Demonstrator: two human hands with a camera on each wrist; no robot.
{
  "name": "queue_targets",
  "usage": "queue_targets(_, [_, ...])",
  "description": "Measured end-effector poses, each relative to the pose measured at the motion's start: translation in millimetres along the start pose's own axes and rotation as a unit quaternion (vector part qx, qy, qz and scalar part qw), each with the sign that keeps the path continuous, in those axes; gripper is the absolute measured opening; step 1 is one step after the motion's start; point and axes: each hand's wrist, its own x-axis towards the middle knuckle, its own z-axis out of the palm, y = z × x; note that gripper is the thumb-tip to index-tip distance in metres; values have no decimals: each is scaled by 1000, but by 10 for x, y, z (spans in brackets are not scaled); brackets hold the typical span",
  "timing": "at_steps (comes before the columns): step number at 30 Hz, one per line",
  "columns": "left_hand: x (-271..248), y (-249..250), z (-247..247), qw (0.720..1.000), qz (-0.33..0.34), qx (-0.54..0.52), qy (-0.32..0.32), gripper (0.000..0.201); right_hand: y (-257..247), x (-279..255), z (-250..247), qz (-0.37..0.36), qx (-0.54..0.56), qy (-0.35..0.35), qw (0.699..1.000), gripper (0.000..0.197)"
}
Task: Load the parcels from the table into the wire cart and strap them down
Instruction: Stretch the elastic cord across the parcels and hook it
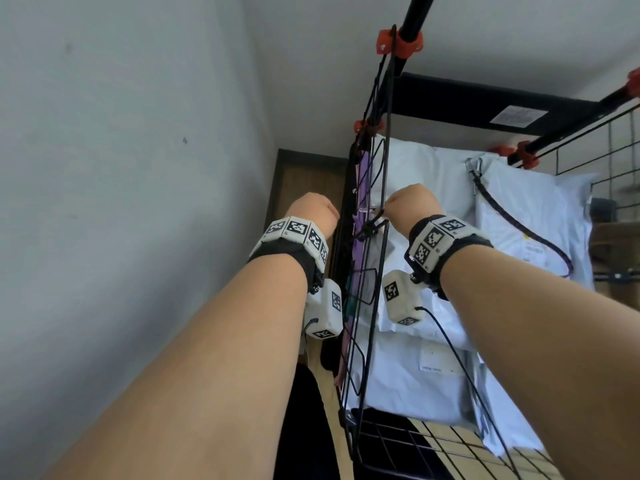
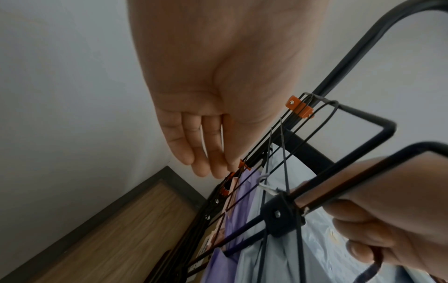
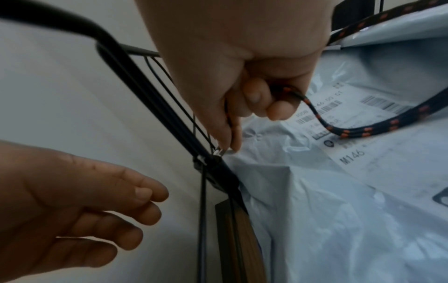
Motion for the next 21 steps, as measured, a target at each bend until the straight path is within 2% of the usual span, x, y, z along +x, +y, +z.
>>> queue_targets(6, [165, 70, 35, 999, -4, 36, -34, 27, 62, 99, -48, 24, 82, 29, 996, 22])
queue_targets(10, [231, 126, 46, 998, -12, 53, -39, 28, 89, 139, -56, 25, 78, -4, 997, 29])
queue_targets(17, [264, 136, 31, 996, -33, 70, -34, 27, -1, 153, 29, -22, 22, -50, 998, 24])
queue_targets(21, [204, 179, 13, 997, -41, 61, -12, 25, 92, 113, -31, -26, 87, -50, 995, 22])
